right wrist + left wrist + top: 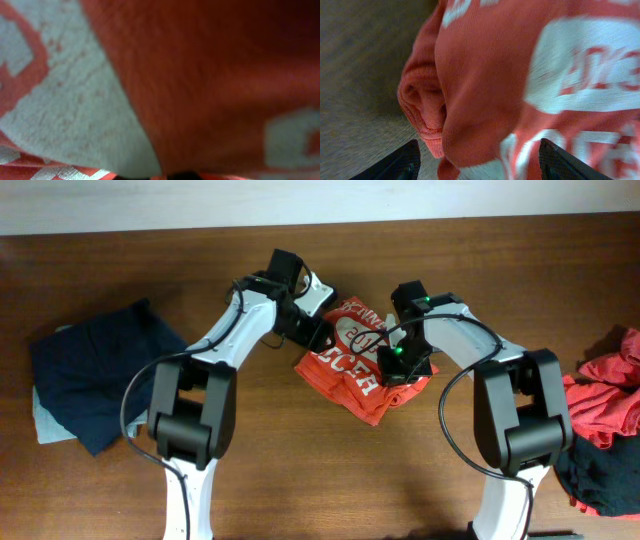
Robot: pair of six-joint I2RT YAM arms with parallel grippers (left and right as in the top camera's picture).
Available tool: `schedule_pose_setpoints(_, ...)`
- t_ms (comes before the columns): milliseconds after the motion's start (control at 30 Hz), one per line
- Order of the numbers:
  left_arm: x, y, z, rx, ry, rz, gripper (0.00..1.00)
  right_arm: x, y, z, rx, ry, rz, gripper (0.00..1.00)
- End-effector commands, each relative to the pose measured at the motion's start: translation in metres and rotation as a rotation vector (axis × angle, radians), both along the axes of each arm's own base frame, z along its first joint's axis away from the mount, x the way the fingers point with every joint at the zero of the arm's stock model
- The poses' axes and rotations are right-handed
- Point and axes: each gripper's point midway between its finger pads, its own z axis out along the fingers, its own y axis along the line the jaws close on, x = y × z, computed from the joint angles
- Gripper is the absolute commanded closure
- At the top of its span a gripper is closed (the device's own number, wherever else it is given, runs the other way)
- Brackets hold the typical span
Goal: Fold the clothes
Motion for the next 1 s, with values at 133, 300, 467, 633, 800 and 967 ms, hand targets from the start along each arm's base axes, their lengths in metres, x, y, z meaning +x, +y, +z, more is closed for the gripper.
schedule_pose_setpoints(133, 0.0, 0.014, -0.035, 0.103, 0.032, 0.016, 0.3, -0.051, -0.045, -0.012, -0.26, 0.191, -0.038, 0.91)
schedule_pose_setpoints(300, 0.001, 0.014, -0.031, 0.103, 0.033, 0.018, 0.3, -0.066, -0.049, -0.005, -0.279, 0.255, -0.043, 0.91)
schedule_pose_setpoints(467, 0.011, 0.014, 0.005, 0.104, 0.025, 0.024, 0.3, -0.05, -0.019, 0.017, -0.073, 0.145, 0.089, 0.86)
schedule_pose_setpoints(633, 0.029, 0.029, 0.089, 0.193, -0.043, 0.103, 0.31, -0.012, 0.006, 0.1, 0.087, -0.161, 0.14, 0.38)
schedule_pose_setpoints(800, 0.022, 0.032, 0.177, 0.149, -0.123, 0.133, 0.3, 0.005, -0.002, 0.141, 0.102, -0.299, 0.115, 0.29)
schedule_pose_setpoints(967, 0.004, 0.082, 0.252, 0.253, -0.258, 0.269, 0.32, 0.009, -0.009, 0.143, 0.104, -0.307, 0.094, 0.29)
